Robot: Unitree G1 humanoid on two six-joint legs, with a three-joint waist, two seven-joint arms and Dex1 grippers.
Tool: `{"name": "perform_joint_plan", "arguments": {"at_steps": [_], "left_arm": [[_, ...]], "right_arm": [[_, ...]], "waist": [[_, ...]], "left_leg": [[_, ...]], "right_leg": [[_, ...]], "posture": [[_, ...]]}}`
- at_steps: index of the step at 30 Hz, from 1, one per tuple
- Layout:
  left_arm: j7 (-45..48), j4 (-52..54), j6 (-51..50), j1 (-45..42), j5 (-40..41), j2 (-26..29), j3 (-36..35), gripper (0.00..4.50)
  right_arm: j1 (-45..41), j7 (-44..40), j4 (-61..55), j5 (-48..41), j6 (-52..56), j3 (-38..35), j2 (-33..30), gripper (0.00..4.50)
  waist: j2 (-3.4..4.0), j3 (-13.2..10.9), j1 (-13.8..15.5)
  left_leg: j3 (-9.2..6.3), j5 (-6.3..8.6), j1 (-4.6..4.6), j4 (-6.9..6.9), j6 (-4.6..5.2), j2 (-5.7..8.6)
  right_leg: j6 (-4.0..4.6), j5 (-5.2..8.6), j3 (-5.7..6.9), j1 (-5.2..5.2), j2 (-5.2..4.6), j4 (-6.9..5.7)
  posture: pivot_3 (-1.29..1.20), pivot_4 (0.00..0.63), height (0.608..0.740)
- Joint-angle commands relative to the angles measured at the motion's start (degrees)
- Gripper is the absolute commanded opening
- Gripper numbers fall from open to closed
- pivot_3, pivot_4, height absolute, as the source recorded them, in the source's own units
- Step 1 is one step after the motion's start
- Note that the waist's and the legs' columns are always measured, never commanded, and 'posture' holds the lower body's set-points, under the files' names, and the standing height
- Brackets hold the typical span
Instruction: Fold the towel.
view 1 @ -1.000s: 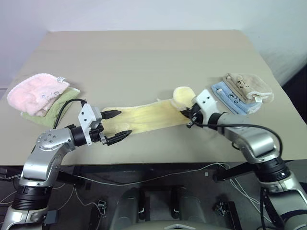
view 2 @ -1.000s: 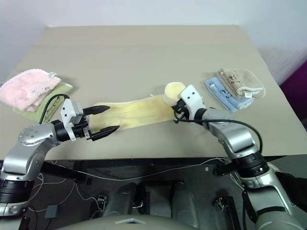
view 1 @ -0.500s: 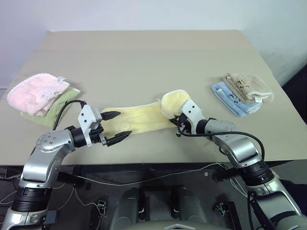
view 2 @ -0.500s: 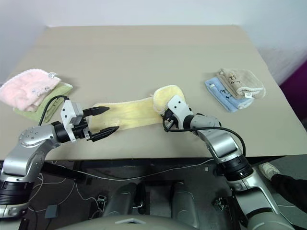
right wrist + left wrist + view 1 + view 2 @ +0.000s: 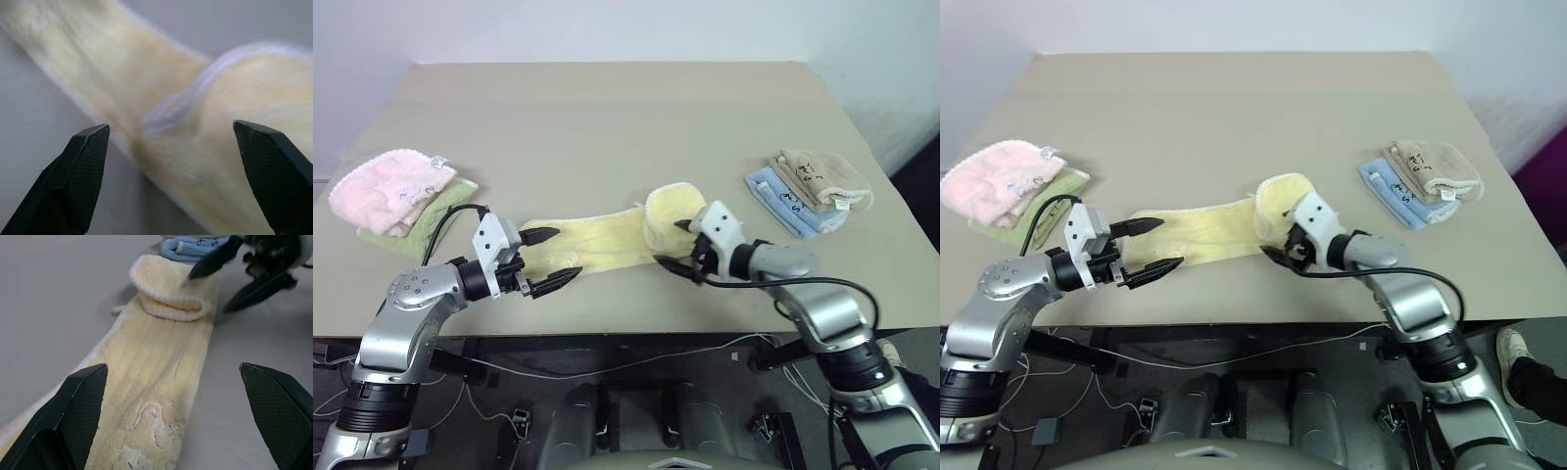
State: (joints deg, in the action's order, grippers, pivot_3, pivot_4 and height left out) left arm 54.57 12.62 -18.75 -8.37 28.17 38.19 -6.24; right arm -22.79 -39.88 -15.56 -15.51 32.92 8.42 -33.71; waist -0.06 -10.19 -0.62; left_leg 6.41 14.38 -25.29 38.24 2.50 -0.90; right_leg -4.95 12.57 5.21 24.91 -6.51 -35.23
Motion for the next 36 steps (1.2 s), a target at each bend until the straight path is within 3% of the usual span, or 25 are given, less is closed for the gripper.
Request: {"name": "perform_joint_plan", "arguments": {"at_steps": [1,2,5,13,22,26,36], "left_arm": [[-1.82,3.49,-1.92,1.43,3.88,-1.31,-3.10,4.50],[-2.33,3.68,-2.43,1.87,4.41,-1.70,-3.42,4.50],[-4.04,4.82,-3.71,4.15,5.25,-3.02,-3.63,4.50],[-9.75,9.38,-7.93,8.88,10.31,-6.97,-5.50,4.50],[-20.09,18.93,-12.78,16.85,17.30,-13.04,-7.58,4.50],[-24.96,22.46,-14.52,20.28,19.34,-14.70,-7.70,4.50],[-44.11,25.74,-18.59,26.03,29.35,-23.22,-9.97,4.50]], "right_arm": [[-0.14,-2.92,-3.12,-4.17,-2.70,-6.76,-1.59,4.03],[-0.69,-2.89,-2.10,-4.49,-2.94,-7.65,-1.46,4.03],[-4.67,0.53,6.80,-2.38,-3.96,-9.13,0.58,3.41],[-14.29,1.82,30.78,4.09,-17.83,-4.63,9.62,0.72],[-16.07,1.87,53.35,11.06,-28.72,-0.32,16.60,0.72],[-15.45,1.97,57.96,12.30,-31.96,-0.38,18.29,0.72],[-14.00,-7.36,34.12,1.43,-25.04,-6.95,13.84,0.72]], "waist": [[0.00,0.00,-0.02],[-0.02,0.01,-0.01],[-0.03,0.02,-0.21],[-0.03,0.02,-0.24],[-0.05,0.05,-0.33],[-0.29,0.28,-0.58],[-0.20,0.29,-0.28]], "left_leg": [[-0.01,0.00,0.00,0.00,0.01,-0.01],[-0.01,0.03,0.01,0.00,0.04,-0.01],[-0.02,0.03,0.05,0.00,0.06,-0.02],[-0.01,-0.17,0.05,0.01,-0.26,-0.01],[-0.03,-0.18,0.13,0.02,-0.28,0.00],[-0.03,0.00,0.89,-0.15,-0.08,-0.04],[-0.07,0.13,0.78,-0.16,-0.18,-0.02]], "right_leg": [[0.00,0.00,0.00,0.00,0.01,0.00],[0.00,0.00,0.00,0.00,0.01,0.00],[0.00,0.00,0.01,-0.04,0.02,-0.01],[0.01,0.00,0.01,-0.05,0.04,-0.03],[0.01,0.00,0.00,-0.15,0.02,-0.04],[0.04,0.03,-0.01,-0.82,0.04,0.04],[0.21,0.11,-0.05,-0.65,-0.20,0.01]], "posture": [[0.00,0.150,0.740],[0.00,0.150,0.740],[0.00,0.150,0.740],[0.00,0.150,0.740],[0.00,0.150,0.740],[0.00,0.150,0.740],[0.00,0.150,0.740]]}}
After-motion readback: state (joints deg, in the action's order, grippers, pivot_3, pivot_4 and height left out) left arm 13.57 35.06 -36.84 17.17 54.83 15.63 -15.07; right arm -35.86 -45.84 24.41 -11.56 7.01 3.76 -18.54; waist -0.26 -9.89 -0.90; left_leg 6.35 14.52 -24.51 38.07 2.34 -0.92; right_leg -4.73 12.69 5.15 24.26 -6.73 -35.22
